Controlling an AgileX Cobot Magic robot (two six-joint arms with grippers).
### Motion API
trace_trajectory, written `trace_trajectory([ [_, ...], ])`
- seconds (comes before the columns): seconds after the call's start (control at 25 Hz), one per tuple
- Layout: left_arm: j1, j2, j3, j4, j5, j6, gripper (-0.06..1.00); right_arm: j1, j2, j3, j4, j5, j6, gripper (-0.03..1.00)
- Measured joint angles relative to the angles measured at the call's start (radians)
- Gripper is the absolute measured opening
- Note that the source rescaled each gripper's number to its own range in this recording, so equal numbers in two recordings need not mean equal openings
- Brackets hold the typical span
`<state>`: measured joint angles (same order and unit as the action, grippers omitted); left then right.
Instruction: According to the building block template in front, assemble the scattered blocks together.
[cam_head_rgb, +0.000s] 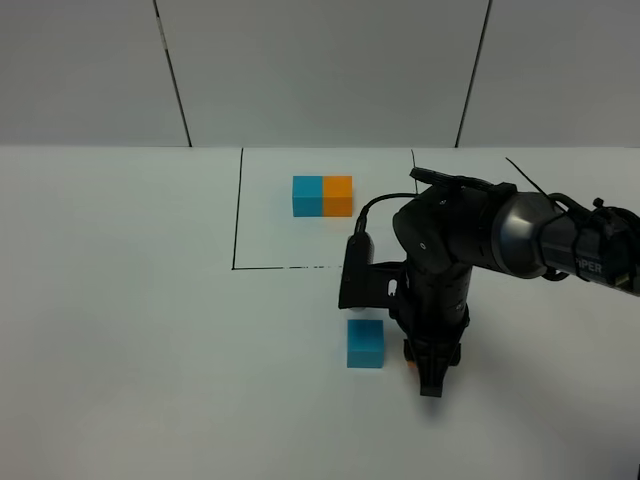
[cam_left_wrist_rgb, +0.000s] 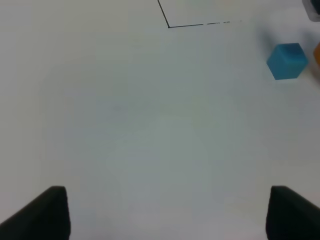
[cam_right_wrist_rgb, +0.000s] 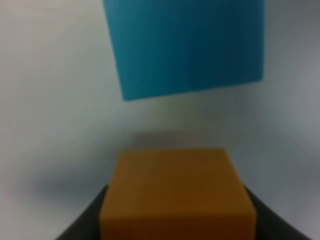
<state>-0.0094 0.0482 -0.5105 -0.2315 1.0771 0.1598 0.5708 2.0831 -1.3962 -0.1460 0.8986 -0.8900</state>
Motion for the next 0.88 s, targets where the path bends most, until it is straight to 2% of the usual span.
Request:
trace_trajectory([
  [0.4,0.0,0.0,0.0,0.0,0.0,0.0,0.67,-0.038,0.048,-0.001,0.004,-0.034,-0.046,0.0],
  [0.88,0.0,0.0,0.0,0.0,0.0,0.0,0.67,-0.039,0.053,-0.002,0.067,-0.052,-0.139,0.0],
])
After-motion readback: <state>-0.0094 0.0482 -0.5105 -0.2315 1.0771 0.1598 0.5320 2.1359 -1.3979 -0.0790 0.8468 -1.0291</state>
